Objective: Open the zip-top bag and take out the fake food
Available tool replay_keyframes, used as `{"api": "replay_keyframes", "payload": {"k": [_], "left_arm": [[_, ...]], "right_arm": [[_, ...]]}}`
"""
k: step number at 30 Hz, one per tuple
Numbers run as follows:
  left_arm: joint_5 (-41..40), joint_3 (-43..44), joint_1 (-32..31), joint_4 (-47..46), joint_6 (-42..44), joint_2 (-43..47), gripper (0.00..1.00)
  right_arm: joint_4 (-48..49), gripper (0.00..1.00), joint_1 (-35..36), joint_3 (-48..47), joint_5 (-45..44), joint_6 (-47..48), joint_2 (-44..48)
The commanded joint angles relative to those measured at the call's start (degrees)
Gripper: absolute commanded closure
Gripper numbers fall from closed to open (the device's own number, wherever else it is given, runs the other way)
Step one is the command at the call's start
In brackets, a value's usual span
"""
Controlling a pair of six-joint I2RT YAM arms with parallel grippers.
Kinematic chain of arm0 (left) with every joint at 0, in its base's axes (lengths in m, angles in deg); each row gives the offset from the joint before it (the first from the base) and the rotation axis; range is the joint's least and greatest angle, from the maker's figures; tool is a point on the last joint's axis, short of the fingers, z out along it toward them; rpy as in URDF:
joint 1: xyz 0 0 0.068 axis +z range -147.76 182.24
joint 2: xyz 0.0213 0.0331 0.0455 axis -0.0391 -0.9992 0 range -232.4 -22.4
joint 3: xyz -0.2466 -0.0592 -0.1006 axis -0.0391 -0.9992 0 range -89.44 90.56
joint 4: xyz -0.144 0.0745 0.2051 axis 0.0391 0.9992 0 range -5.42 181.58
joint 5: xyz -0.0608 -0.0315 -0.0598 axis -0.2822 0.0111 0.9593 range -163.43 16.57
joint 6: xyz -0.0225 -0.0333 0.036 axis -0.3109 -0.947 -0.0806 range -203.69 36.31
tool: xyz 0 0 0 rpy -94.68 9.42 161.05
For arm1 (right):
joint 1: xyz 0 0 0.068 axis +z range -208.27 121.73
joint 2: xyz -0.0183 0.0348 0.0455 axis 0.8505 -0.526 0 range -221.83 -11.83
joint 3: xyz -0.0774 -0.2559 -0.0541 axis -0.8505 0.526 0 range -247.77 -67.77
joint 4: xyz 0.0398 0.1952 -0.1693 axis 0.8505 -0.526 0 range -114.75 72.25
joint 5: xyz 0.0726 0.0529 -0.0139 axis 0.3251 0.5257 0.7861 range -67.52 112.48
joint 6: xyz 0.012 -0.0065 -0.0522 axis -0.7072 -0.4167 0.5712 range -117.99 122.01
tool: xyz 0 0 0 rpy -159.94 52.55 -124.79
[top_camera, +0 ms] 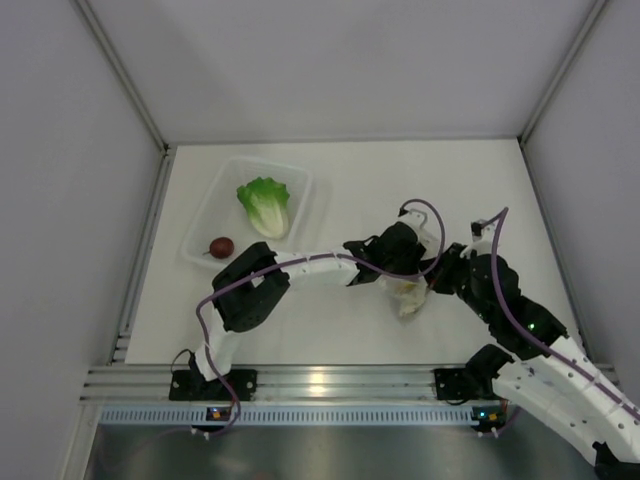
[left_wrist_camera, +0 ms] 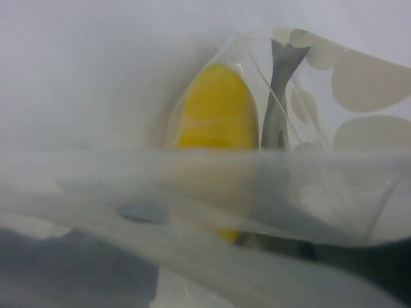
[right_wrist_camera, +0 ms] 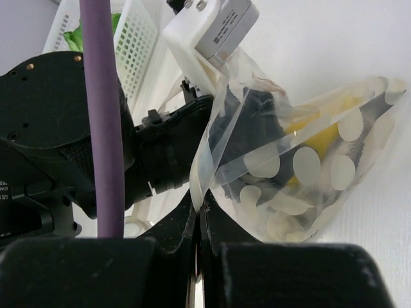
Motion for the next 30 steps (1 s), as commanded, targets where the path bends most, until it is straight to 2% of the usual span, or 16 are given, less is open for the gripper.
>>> {"api": "replay_keyframes", "payload": {"k": [1, 6, 16, 20, 21, 23, 24, 26, 27, 30], "left_arm": [[0.5, 3.36, -0.44, 2.32, 2.14, -4.33, 0.41], [-0.46, 6.7, -0.97, 2.5, 3.72, -7.59, 0.36], [-0.38, 12.41, -0.97, 2.59, 4.52, -14.71, 0.32], [-0.11, 13.21, -0.97, 2.85, 4.08, -16.12, 0.35], [-0.03, 13.21, -0.97, 2.68, 3.91, -16.21, 0.48], [-0.03, 12.69, -0.97, 2.76, 3.2, -15.86, 0.65], [-0.2, 12.42, -0.97, 2.68, 2.85, -15.43, 0.8], [-0.03, 11.81, -0.97, 2.68, 2.41, -14.11, 0.9], [0.06, 11.54, -0.97, 2.76, 2.41, -12.88, 1.0], [1.2, 9.01, -1.05, 2.07, 2.41, -10.07, 1.0]], "right_arm": [[-0.86, 1.0, -1.13, 0.19, 4.33, 1.24, 1.28], [-0.77, 1.0, -1.57, 1.42, 6.79, 1.68, 2.16], [-2.0, 1.0, -2.18, 2.04, 8.73, 2.56, 4.18], [-2.7, 1.0, -2.53, 1.95, 7.94, 2.92, 4.71], [-2.88, 1.0, -2.62, 1.86, 7.59, 3.0, 4.79], [-3.23, 1.0, -2.8, 1.6, 6.89, 3.09, 4.97], [-3.32, 1.0, -2.97, 1.51, 6.62, 3.44, 4.8], [-3.67, 1.0, -3.06, 1.16, 5.57, 3.79, 4.27], [-3.93, 1.0, -2.97, 0.9, 5.22, 4.06, 4.09], [-4.72, 1.0, -3.15, 0.11, 2.85, 4.93, 3.48]]}}
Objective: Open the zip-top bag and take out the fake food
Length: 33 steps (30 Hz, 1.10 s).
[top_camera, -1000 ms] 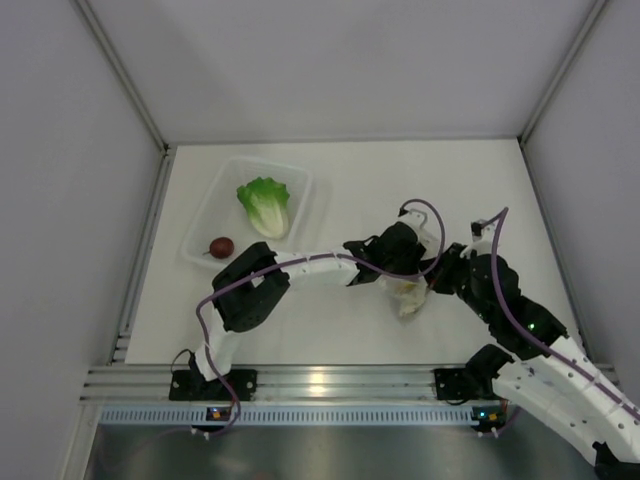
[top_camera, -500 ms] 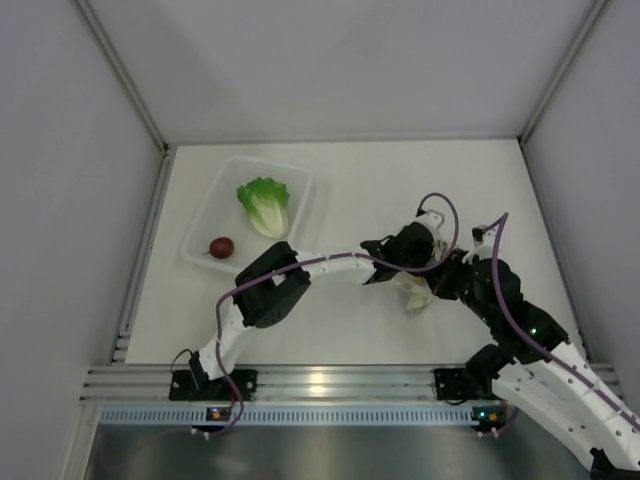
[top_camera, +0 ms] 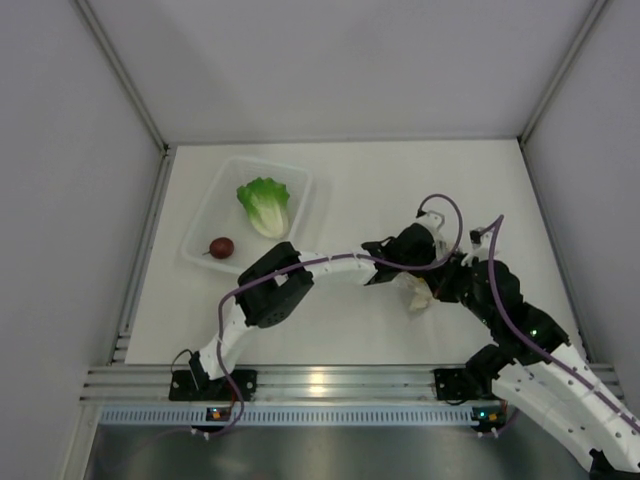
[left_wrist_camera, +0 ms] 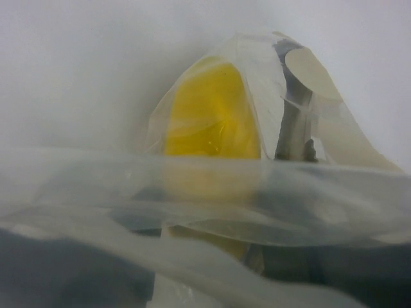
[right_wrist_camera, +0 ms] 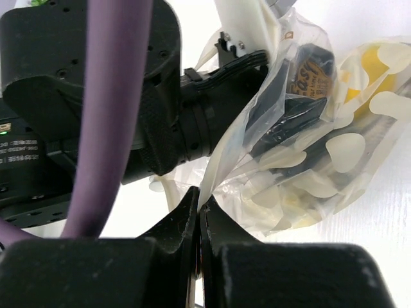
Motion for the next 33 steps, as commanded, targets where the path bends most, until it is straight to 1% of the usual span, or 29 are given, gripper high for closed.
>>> {"api": "replay_keyframes", "payload": {"k": [1, 4, 9, 11, 12, 16, 18, 24, 25, 26, 31, 33], "left_arm": [[0.68, -4.86, 0.1, 3.07, 0.7, 4.12, 1.0], [2.97, -9.87, 0.1, -0.79, 0.71, 9.22, 1.0], [4.98, -15.15, 0.02, -3.08, 0.71, 16.07, 1.0], [5.43, -16.99, -0.07, -3.18, 1.06, 17.49, 1.0], [7.26, -17.61, -0.16, -3.09, 1.23, 18.8, 1.0], [7.63, -21.2, -1.12, -3.18, 1.67, 22.15, 1.0], [7.54, -22.7, -1.3, -3.88, 1.24, 24.34, 1.0], [6.05, -28.15, -1.65, -4.93, -0.26, 29.88, 1.0], [5.96, -28.86, -1.83, -5.54, -0.35, 30.59, 1.0], [4.05, -30.34, -1.83, -5.9, -0.61, 31.81, 1.0], [3.41, -33.34, -1.92, -7.31, -1.75, 35.42, 1.0], [1.84, -34.31, -1.92, -7.57, -2.02, 37.53, 1.0]], "right_arm": [[-0.46, 1.0, -0.42, -2.91, -1.57, 1.88, -0.63], [-1.61, 1.0, -0.42, -4.93, -6.31, 3.19, -1.6], [-0.47, 1.0, -0.51, -7.04, -9.23, 5.82, -5.46], [1.2, 1.0, -0.59, -8.36, -8.44, 7.32, -7.74], [1.64, 1.0, -0.59, -8.97, -8.09, 8.98, -8.71], [1.38, 1.0, -0.59, -12.57, -7.56, 11.89, -14.24], [1.47, 1.0, -0.59, -13.11, -6.77, 13.21, -15.31], [2.0, 1.0, -0.51, -12.23, -2.55, 14.27, -18.21], [2.17, 1.0, -0.42, -11.97, -2.72, 14.27, -18.73], [2.43, 1.0, -0.51, -11.79, -2.81, 14.36, -18.83], [2.96, 1.0, -0.33, -10.56, -2.99, 14.45, -20.84], [3.57, 1.0, -0.07, -9.86, -2.46, 14.36, -21.72]]}}
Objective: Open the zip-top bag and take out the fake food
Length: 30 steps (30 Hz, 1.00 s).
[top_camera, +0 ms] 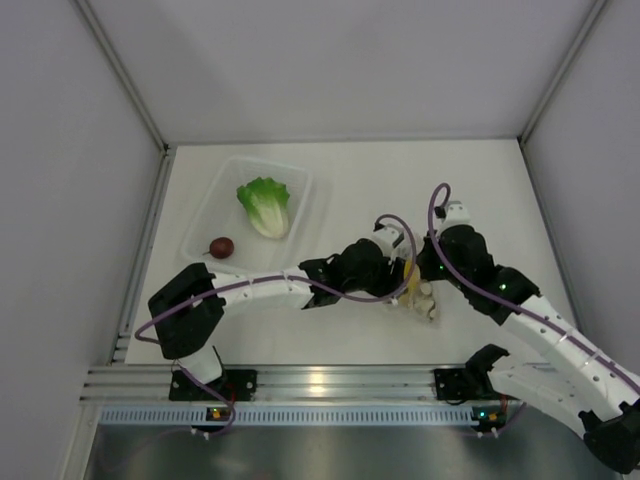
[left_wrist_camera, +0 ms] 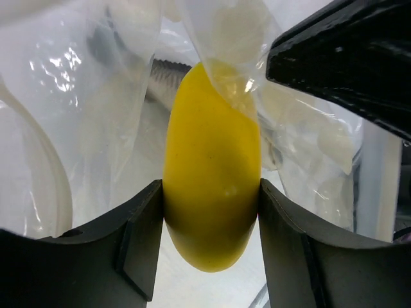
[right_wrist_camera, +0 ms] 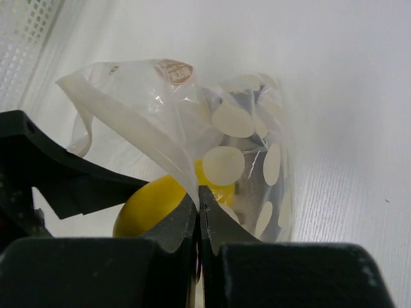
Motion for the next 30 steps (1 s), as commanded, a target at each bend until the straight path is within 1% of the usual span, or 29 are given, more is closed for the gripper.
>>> {"api": "replay_keyframes", "payload": {"k": [1, 7, 11, 14, 16, 20, 24, 28, 30], "left_arm": [[-2.98, -1.46, -0.17, -4.34, -1.03, 5.49, 1.0], [-10.98, -2.69, -0.17, -4.25, -0.16, 8.84, 1.0], [-14.75, -3.22, -0.08, -4.07, -0.07, 9.01, 1.0], [-19.06, -3.66, -0.08, -4.16, -1.12, 8.93, 1.0], [-20.38, -3.75, 0.01, -3.81, -1.91, 9.19, 1.0], [-21.52, -4.36, 0.01, -3.46, -4.55, 10.85, 1.0], [-21.97, -4.8, 0.01, -2.06, -8.14, 12.44, 1.0], [-21.62, -4.98, 0.09, -0.65, -10.08, 14.11, 1.0], [-20.05, -5.59, 0.44, -0.47, -11.23, 15.6, 1.0]], "right_arm": [[3.62, 1.0, 0.24, 0.9, 0.42, 1.05, -1.75], [5.9, 1.0, 3.13, 2.83, 0.17, -0.53, -2.72], [5.82, 1.0, 7.96, 2.92, -3.44, -2.11, -3.95], [5.82, 1.0, 10.95, 2.83, -5.89, -3.6, -4.04], [5.65, 1.0, 12.19, 2.57, -8.17, -4.48, -3.52], [5.47, 1.0, 14.3, 2.66, -10.38, -6.15, -3.69], [5.82, 1.0, 17.2, 3.01, -14.5, -8.88, -4.65], [5.65, 1.0, 21.06, 2.4, -21.18, -11.51, -6.94], [5.56, 1.0, 23.09, 1.87, -24.16, -13.18, -7.99]]}}
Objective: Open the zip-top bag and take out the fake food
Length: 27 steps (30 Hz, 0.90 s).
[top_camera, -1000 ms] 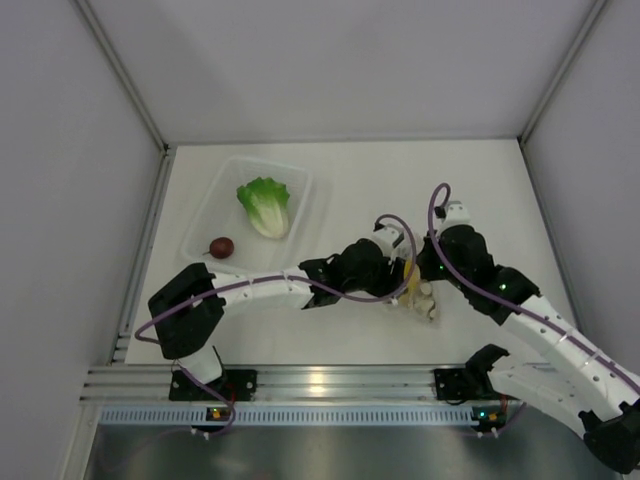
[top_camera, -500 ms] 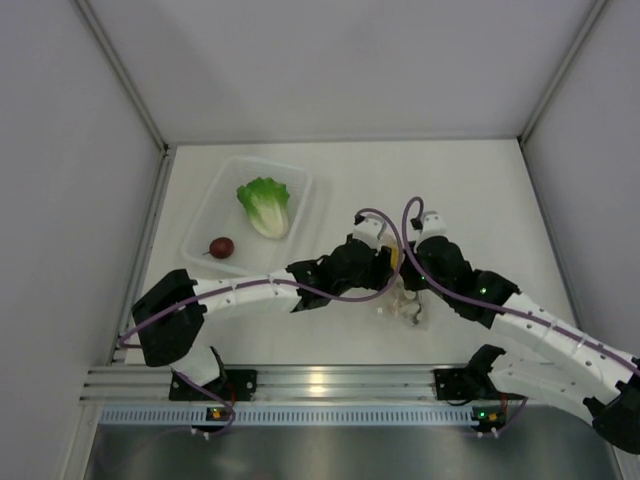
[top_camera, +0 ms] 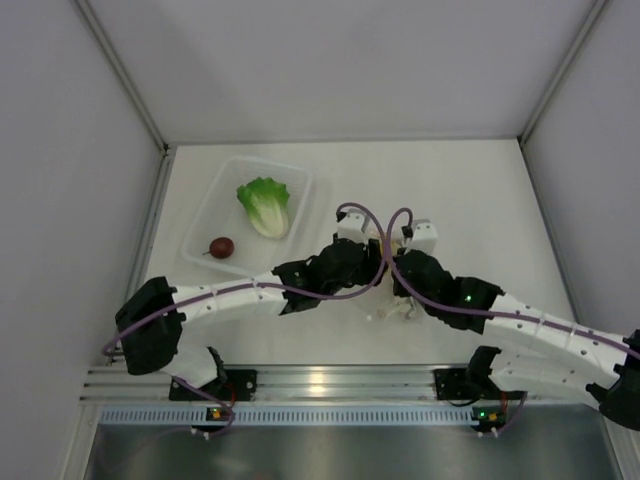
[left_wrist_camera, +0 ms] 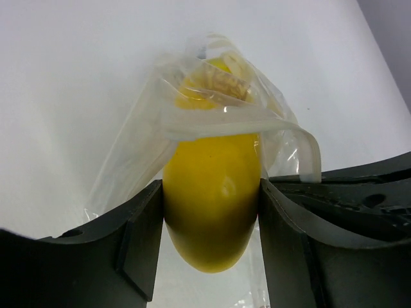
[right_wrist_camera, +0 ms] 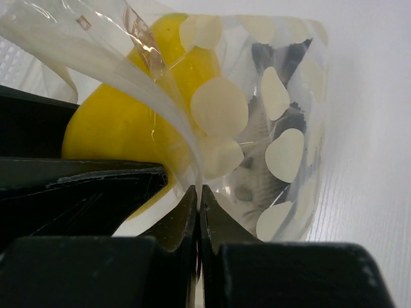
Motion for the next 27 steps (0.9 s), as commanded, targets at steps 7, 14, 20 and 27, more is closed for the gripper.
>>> {"api": "replay_keyframes", "payload": {"k": [7, 14, 20, 27], "left_arm": [[7.01, -5.35, 1.76, -1.78, -5.6, 9.9, 1.0], [11.41, -9.39, 2.2, 1.47, -4.99, 15.44, 1.0], [5.39, -11.25, 2.29, 8.05, -2.8, 23.87, 1.0], [-21.35, -10.28, 2.64, 21.13, -1.65, 32.84, 1.0]], "right_arm": [[0.31, 1.0, 4.59, -2.27, -12.34, -5.64, -4.14], [-0.04, 1.0, 2.66, -5.78, -13.75, -3.18, -5.46], [-1.62, 1.0, 0.72, -6.93, -14.63, -2.12, -5.9], [-1.97, 1.0, 0.11, -5.79, -14.63, -2.47, -5.37]]}}
